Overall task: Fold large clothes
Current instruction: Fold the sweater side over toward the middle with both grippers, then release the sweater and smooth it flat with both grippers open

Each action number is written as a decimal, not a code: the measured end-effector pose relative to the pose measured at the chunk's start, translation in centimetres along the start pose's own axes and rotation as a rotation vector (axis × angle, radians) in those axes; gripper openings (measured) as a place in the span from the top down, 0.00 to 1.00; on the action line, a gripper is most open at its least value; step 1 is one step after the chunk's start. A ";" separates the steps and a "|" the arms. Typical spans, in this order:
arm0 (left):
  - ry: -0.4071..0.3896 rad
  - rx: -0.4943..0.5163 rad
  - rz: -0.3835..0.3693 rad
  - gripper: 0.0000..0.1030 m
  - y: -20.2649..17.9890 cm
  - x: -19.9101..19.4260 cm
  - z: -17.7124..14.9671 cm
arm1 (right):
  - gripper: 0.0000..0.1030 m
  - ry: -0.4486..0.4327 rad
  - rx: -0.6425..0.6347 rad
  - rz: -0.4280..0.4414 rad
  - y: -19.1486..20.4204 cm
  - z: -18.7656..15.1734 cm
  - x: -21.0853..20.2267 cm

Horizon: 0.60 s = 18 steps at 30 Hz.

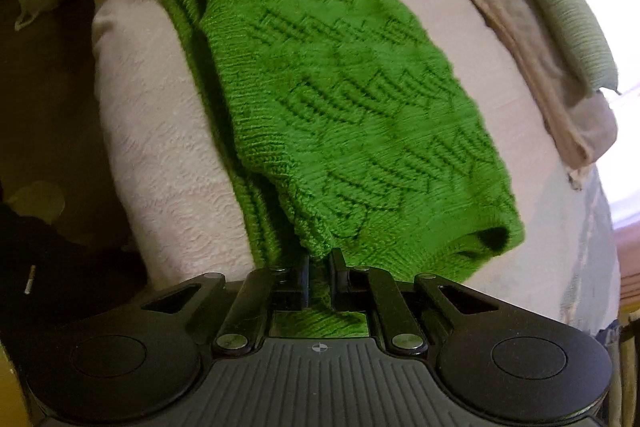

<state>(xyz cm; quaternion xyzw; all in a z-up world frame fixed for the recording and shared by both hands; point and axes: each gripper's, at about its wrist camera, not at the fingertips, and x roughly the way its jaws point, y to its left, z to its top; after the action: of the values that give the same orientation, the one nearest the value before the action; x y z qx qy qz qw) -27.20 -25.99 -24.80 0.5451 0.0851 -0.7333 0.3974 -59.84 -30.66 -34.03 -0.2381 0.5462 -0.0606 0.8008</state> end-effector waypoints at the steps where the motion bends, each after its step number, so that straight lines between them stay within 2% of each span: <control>1: 0.012 -0.017 -0.012 0.85 0.2 -0.5 -0.1 | 0.80 0.011 0.008 0.007 -0.2 0.1 -0.1; 4: 0.054 -0.133 -0.057 0.84 1.7 -2.4 -0.2 | 0.58 0.020 0.117 0.054 -2.0 0.8 -1.6; 7: 0.065 -0.280 -0.066 0.84 3.7 -4.8 0.0 | 0.57 0.004 0.252 0.075 -4.0 2.0 -3.9; 10: 0.069 -0.414 -0.037 0.84 6.0 -6.6 1.1 | 0.57 -0.009 0.439 0.103 -6.5 3.4 -5.4; 15: 0.075 -0.631 0.014 0.84 10.4 -7.9 3.5 | 0.55 0.006 0.754 0.164 -11.9 5.0 -5.2; 18: 0.091 -0.698 0.035 0.84 12.5 -7.8 4.6 | 0.52 0.018 0.896 0.206 -14.9 5.6 -4.1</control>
<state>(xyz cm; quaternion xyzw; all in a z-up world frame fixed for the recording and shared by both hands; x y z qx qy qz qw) -21.40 -33.05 -12.41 0.4099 0.3388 -0.6280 0.5681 -53.97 -40.55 -22.30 0.1879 0.4940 -0.2129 0.8218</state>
